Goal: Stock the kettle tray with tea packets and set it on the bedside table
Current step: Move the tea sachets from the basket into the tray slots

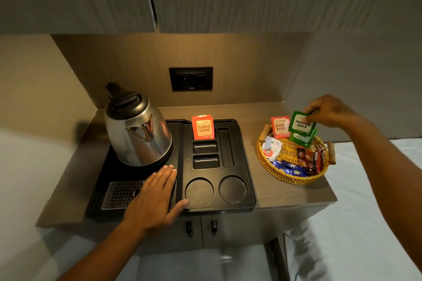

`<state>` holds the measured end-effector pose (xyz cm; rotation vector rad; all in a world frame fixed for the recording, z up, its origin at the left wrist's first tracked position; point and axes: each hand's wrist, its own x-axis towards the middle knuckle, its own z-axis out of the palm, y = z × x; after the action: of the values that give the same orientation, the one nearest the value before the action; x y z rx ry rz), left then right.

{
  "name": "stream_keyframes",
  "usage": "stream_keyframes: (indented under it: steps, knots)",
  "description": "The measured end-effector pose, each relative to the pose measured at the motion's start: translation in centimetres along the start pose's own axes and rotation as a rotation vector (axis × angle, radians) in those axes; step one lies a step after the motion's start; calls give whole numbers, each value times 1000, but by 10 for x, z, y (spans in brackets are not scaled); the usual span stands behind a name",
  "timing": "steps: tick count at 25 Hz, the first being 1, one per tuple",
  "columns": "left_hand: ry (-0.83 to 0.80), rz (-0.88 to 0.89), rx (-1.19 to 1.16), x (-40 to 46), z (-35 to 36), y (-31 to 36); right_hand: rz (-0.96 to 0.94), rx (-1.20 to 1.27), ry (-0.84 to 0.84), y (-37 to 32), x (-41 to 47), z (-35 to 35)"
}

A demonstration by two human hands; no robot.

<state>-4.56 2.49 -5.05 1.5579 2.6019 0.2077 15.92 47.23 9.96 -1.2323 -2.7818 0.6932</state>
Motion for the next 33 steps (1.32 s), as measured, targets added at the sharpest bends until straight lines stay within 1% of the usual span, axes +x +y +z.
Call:
stream_keyframes:
  steps: [2, 5, 6, 8, 11, 15, 17, 19, 20, 21, 22, 23, 24, 25, 27, 28, 31, 33]
  knots:
    - [1, -3, 0, 0, 0, 0, -160, 69, -3, -41, -5, 0]
    - [-2, -5, 4, 0, 1, -1, -356, 231, -126, -120, 0, 44]
    - [-1, -6, 4, 0, 1, -1, -372, 248, -169, -145, 4, 67]
    - [0, -4, -6, 0, 1, -1, -328, 243, -238, -181, 15, 109]
    - [8, -9, -22, -1, 0, 0, -279, 201, -298, -198, 32, 152]
    - [10, -6, -6, -2, 0, 0, -213, 138, -336, -193, 39, 171]
    - [12, -1, -6, -1, 1, -1, -211, 180, -294, -181, 37, 164]
    - [10, 5, -2, -1, 3, -2, -163, 299, -130, -152, 31, 144]
    - [13, 5, -1, 0, 5, -3, -109, 342, -28, -129, 28, 132]
    - [20, 6, -1, 0, 6, -3, -39, 340, 62, -103, 25, 120]
    - [29, 9, -2, 1, 8, -4, 34, 277, 122, -76, 21, 110]
    - [36, 12, -3, 1, 9, -4, 97, 157, 129, -54, 16, 103]
    - [40, 14, -2, 2, 10, -4, 135, 18, 80, -36, 11, 100]
    - [42, 14, 0, 2, 10, -5, 152, -67, 2, -26, 7, 102]
    - [37, 12, 3, 1, 10, -5, 168, -61, -126, -21, 1, 113]
    - [35, 14, 6, 1, 10, -5, 173, -30, -144, -23, -1, 118]
    - [31, 28, 15, 1, 7, -5, 167, 26, -122, -27, 1, 118]
    - [28, 28, 12, 1, 5, -4, 154, 14, -108, -29, 1, 111]
